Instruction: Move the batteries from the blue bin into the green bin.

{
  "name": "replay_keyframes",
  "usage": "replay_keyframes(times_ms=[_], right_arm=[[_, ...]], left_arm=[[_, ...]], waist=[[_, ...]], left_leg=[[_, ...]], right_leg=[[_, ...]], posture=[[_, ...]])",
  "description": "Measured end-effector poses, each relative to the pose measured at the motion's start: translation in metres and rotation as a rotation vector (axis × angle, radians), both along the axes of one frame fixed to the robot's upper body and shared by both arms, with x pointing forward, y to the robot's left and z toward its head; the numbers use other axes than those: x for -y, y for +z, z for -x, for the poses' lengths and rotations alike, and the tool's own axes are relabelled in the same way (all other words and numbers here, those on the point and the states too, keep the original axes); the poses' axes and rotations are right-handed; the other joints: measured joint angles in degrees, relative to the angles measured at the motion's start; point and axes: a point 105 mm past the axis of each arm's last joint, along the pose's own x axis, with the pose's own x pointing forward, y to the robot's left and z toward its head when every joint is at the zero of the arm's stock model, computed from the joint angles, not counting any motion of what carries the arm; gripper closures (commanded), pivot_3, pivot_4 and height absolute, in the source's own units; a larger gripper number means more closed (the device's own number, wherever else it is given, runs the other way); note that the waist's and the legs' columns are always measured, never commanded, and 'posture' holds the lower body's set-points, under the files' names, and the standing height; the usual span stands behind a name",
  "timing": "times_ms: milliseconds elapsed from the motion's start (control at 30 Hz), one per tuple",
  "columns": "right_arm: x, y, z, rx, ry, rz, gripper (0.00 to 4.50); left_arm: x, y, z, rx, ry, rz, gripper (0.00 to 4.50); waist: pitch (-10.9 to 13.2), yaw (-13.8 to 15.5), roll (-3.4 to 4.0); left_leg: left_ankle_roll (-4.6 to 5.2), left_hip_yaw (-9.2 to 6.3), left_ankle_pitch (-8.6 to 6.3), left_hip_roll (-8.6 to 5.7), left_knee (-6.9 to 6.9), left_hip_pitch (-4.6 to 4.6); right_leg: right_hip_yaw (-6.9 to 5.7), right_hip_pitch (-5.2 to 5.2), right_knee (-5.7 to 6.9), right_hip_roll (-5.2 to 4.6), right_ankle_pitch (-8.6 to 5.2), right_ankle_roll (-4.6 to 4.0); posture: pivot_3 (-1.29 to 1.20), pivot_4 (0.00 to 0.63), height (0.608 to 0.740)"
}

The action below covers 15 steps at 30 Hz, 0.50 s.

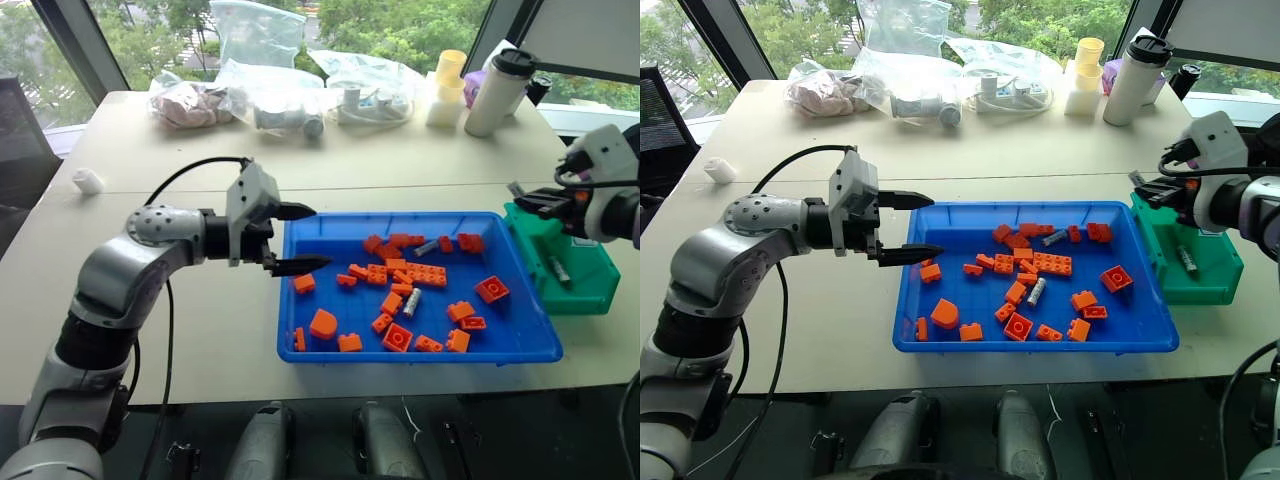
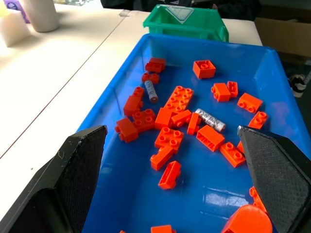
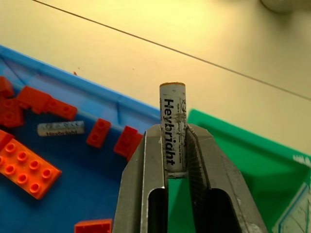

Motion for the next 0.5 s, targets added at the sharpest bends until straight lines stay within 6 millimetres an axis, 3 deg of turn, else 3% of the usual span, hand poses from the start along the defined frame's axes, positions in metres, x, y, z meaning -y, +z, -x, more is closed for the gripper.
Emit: replay_keyframes(times_ms=[200, 500], right_arm=[[0.022, -0.009, 0.002, 0.008, -0.097, 0.028, 4.49], [0.034, -0.026, -0.005, -0.006, -0.159, 0.069, 0.19]], left_arm=[[0.018, 0.002, -0.009, 0.043, -0.048, -0.004, 0.0], [0.012, -0.004, -0.013, 0.042, -0.027, -0.037, 0.0]], waist=[[0.0, -1.2, 0.06], [0.0, -0.7, 0.07]], left_leg=[[-0.01, 0.02, 0.01, 0.06, 0.0, 0.05], [-0.03, 0.03, 0.02, 0.03, 0.02, 0.03]], right_leg=[[0.05, -0.03, 0.09, 0.09, 0.0, 0.0], [0.07, -0.04, 0.1, 0.06, 0.0, 0.0]], posture=[[0.0, 0.15, 0.74], [0.0, 0.15, 0.74]])
